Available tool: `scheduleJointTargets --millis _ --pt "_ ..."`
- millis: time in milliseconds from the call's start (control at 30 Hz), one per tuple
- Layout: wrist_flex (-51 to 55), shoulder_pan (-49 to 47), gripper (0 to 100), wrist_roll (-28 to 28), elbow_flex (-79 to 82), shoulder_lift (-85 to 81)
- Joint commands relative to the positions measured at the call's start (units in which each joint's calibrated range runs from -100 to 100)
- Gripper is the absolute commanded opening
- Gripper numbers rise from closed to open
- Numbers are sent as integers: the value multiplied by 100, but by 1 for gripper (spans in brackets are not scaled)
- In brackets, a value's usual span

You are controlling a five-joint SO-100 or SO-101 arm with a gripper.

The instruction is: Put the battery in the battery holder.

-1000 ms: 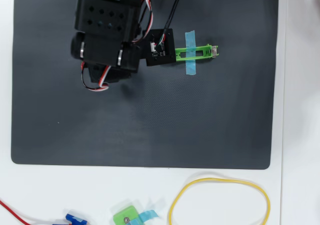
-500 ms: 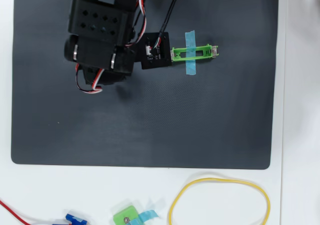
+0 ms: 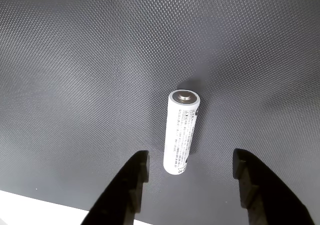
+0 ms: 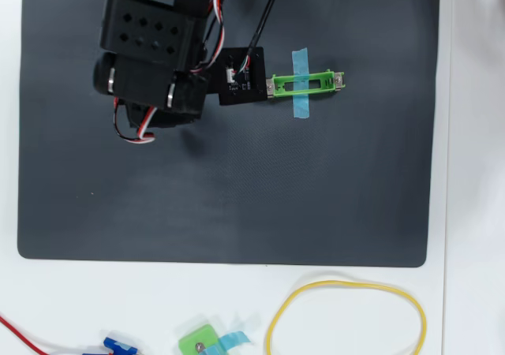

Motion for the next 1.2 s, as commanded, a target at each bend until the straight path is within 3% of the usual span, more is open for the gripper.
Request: scheduleJointTargets --millis 0,1167 --pt "62 111 17 30 -225 -28" --pt "80 246 17 25 -295 330"
